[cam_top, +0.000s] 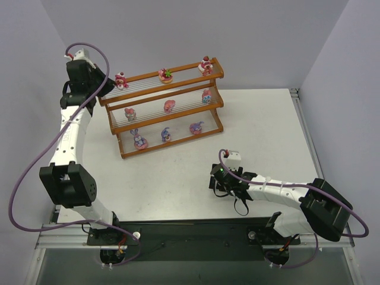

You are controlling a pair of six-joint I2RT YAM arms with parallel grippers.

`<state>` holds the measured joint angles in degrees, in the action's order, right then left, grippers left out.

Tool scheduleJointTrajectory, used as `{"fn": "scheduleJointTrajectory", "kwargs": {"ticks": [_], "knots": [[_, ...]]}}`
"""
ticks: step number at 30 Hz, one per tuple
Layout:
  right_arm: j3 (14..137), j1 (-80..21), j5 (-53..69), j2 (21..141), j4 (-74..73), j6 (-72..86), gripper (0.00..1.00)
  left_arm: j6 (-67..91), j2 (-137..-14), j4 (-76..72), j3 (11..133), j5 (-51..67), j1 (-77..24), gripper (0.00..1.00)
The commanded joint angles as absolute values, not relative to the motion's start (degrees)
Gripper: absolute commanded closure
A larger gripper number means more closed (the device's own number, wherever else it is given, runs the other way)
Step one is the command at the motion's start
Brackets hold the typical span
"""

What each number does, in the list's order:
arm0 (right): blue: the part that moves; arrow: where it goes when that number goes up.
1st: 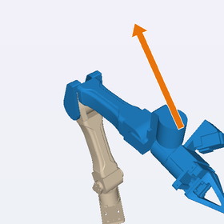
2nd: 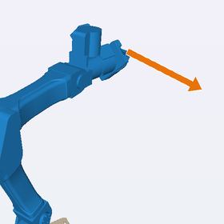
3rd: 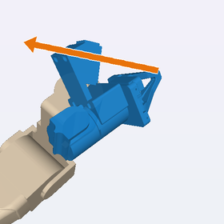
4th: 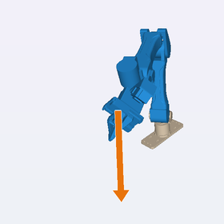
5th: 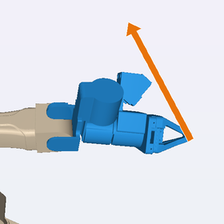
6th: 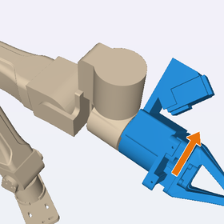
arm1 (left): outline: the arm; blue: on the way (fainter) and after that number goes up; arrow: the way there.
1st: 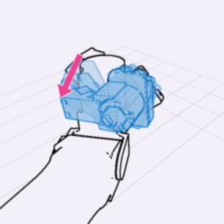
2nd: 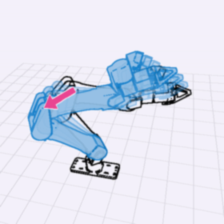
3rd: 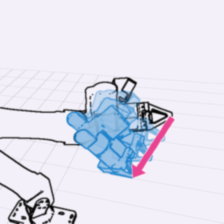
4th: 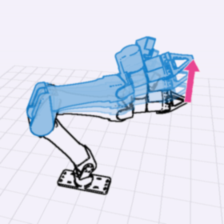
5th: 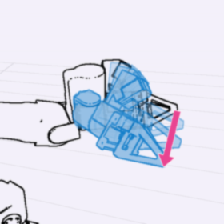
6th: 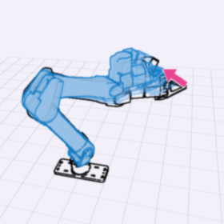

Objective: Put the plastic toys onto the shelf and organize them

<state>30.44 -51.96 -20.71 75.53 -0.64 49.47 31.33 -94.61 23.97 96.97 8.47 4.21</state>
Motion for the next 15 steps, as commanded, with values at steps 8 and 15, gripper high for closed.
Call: {"fn": "scheduleJointTrajectory", "kwargs": {"ticks": [8,15], "knots": [[29.97,-52.29,-23.2,74.09,-2.02,50.36,0.33,31.2,-90.79,23.11,95.01,7.56,3.25,1.0],[29.71,-52.21,-23.2,73.74,-1.93,50.54,0.33,31.2,-89.21,23.11,94.22,7.03,2.73,1.0]]}}
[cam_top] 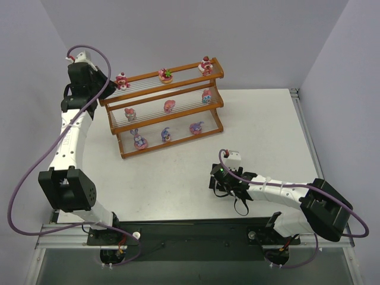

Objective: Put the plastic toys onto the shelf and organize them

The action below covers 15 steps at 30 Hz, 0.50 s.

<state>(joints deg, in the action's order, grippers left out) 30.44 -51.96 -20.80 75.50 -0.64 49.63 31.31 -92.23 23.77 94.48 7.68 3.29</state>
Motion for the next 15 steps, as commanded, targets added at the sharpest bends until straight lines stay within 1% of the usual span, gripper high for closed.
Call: {"fn": "scheduleJointTrajectory", "kwargs": {"ticks": [1,4,10,12,14,15], "knots": [[29.71,-52.21,-23.03,73.74,-1.85,50.45,0.34,31.11,-89.12,23.12,94.22,6.94,2.72,1.0],[29.53,-52.21,-23.03,73.65,-1.85,50.62,0.33,30.85,-88.94,23.47,94.57,6.07,2.73,1.0],[29.18,-52.21,-23.12,73.21,-1.85,50.71,0.33,29.71,-91.32,27.86,99.75,3.96,2.99,1.0],[29.27,-52.12,-23.03,72.95,-1.76,50.89,0.33,29.71,-91.14,28.3,100.46,3.34,3.08,0.94],[29.18,-52.12,-23.11,72.34,-1.76,51.06,0.32,29.79,-90.1,28.3,100.55,3.08,3.08,0.84],[29.09,-52.03,-23.12,72.16,-1.76,51.06,0.32,29.97,-89.57,28.21,100.81,3.08,2.99,0.83]]}}
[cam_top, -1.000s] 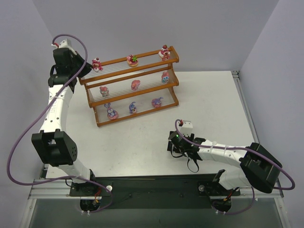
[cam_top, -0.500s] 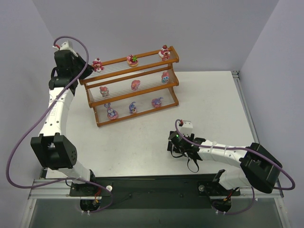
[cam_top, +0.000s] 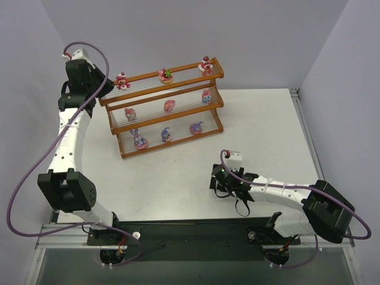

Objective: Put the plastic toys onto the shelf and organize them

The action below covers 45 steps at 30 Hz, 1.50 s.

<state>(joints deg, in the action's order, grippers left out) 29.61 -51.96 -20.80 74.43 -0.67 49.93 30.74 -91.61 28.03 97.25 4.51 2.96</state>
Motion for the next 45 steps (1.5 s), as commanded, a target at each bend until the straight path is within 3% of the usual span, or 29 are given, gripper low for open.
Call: {"fn": "scheduleJointTrajectory", "kwargs": {"ticks": [1,4,5,8,14,20,31,45], "knots": [[28.92,-51.94,-22.94,71.81,-1.76,51.15,0.32,30.32,-89.21,28.13,101.33,3.34,3.08,0.8],[28.74,-51.33,-22.42,69.79,-2.11,51.15,0.32,30.41,-87.98,29.88,104.13,3.43,3.08,0.62],[28.83,-51.15,-22.41,68.48,-2.37,51.07,0.31,30.32,-87.63,30.67,104.59,3.43,3.08,0.5],[29.18,-50.72,-23.38,64.8,-5.0,50.8,0.28,30.32,-84.66,32.34,104.42,4.3,3.08,0.34],[31.72,-48.61,-23.29,56.18,-11.15,47.73,0.11,29.09,-71.4,32.17,93.99,7.46,2.73,0.05],[40.86,-46.93,-24.96,48.89,-21.88,43.78,0.08,25.67,-55.48,35.76,81.41,10.2,2.55,0.03],[49.83,-46.67,-11.08,35.26,-23.91,40.25,0.08,20.13,-32.63,44.21,65.76,10.28,2.55,0.03],[49.92,-46.67,-9.75,29.18,-25.4,40.43,0.08,18.72,-23.29,48.34,61.26,5.1,1.76,0.03]]}}
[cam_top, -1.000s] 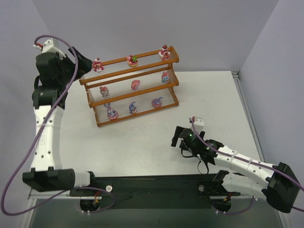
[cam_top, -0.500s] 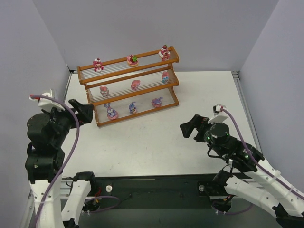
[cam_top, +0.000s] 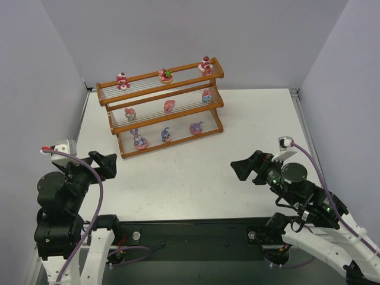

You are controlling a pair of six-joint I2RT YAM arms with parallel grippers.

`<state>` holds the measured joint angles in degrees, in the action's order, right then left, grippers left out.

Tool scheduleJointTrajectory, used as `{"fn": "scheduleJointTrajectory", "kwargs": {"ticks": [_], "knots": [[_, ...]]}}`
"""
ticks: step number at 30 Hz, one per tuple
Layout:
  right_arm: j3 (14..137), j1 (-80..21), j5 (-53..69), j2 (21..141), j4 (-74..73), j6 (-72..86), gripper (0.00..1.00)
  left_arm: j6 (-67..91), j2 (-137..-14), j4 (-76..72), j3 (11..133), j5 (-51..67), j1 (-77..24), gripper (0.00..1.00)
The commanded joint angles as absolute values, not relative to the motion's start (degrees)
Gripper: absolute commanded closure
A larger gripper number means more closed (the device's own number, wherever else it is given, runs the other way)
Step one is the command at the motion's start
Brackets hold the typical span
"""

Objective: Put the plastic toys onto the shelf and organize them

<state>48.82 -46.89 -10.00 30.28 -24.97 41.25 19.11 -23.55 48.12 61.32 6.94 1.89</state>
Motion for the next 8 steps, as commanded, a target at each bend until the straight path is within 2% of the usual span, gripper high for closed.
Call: {"fn": "scheduleJointTrajectory", "kwargs": {"ticks": [1,8], "knots": [[49.92,-46.76,-9.84,28.83,-25.4,40.34,0.08,18.81,-23.29,48.43,61.35,5.01,1.76,0.03],[50.36,-46.67,-11.16,28.65,-25.75,40.69,0.09,20.04,-21.97,47.46,61.08,4.22,1.67,0.03]]}}
